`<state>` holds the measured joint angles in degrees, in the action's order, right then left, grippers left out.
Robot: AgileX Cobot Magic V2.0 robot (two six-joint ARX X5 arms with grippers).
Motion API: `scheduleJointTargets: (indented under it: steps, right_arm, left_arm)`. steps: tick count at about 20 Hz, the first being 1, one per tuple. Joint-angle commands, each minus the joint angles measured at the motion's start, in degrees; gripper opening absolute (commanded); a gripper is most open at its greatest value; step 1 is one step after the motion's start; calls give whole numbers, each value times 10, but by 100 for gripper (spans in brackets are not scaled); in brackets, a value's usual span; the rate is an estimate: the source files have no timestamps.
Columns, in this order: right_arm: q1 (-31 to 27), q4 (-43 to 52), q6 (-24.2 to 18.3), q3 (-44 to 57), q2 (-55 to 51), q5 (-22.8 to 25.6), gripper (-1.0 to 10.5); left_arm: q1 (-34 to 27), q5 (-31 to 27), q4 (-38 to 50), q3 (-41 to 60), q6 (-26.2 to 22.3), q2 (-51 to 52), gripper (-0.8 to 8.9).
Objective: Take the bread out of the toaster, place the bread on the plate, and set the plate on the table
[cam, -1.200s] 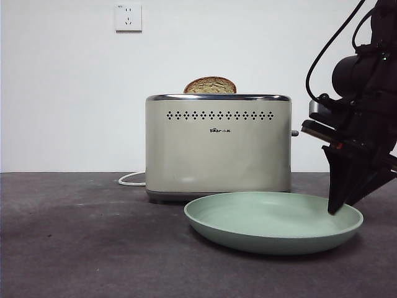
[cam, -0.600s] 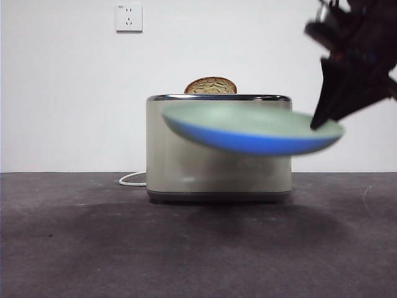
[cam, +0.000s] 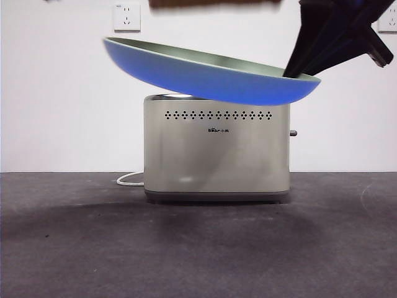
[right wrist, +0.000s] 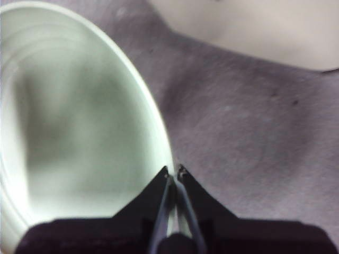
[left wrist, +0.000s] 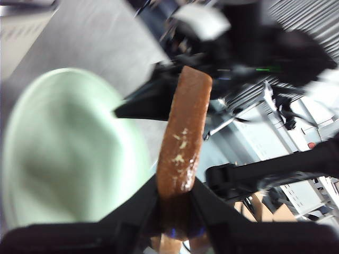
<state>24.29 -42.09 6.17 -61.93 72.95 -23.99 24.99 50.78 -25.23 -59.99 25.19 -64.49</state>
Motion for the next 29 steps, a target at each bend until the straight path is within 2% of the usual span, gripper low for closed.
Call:
scheduleJointTargets:
  steps: [1, 6, 9, 13, 14, 16, 17, 22, 29]
  right_arm:
    - [21, 4, 17, -1, 0, 21, -17]
    - [51, 5, 20, -1, 0, 51, -17]
    - [53, 9, 24, -1, 0, 50, -17]
    - [54, 10, 24, -1, 0, 50, -17]
    - [54, 9, 24, -1, 0, 49, -17]
    - [54, 9, 24, -1, 0, 49, -17]
    - [54, 9, 24, -1, 0, 49, -17]
    - [54, 9, 24, -1, 0, 48, -17]
    - [54, -7, 30, -1, 0, 45, -17]
  left_arm:
    - [2, 5, 12, 1, 3, -31, -9]
    - [2, -21, -26, 1, -15, -88, -9]
    - [2, -50, -83, 1, -50, -108, -9]
    - [2, -86, -112, 1, -57, -112, 6]
    - [2, -88, -115, 1, -55, -112, 46]
    - [2, -86, -115, 1, -55, -112, 314]
    - [5, -86, -115, 1, -55, -112, 388]
    - [9, -38, -101, -1, -55, -112, 386]
    - [10, -37, -92, -9, -48, -102, 386]
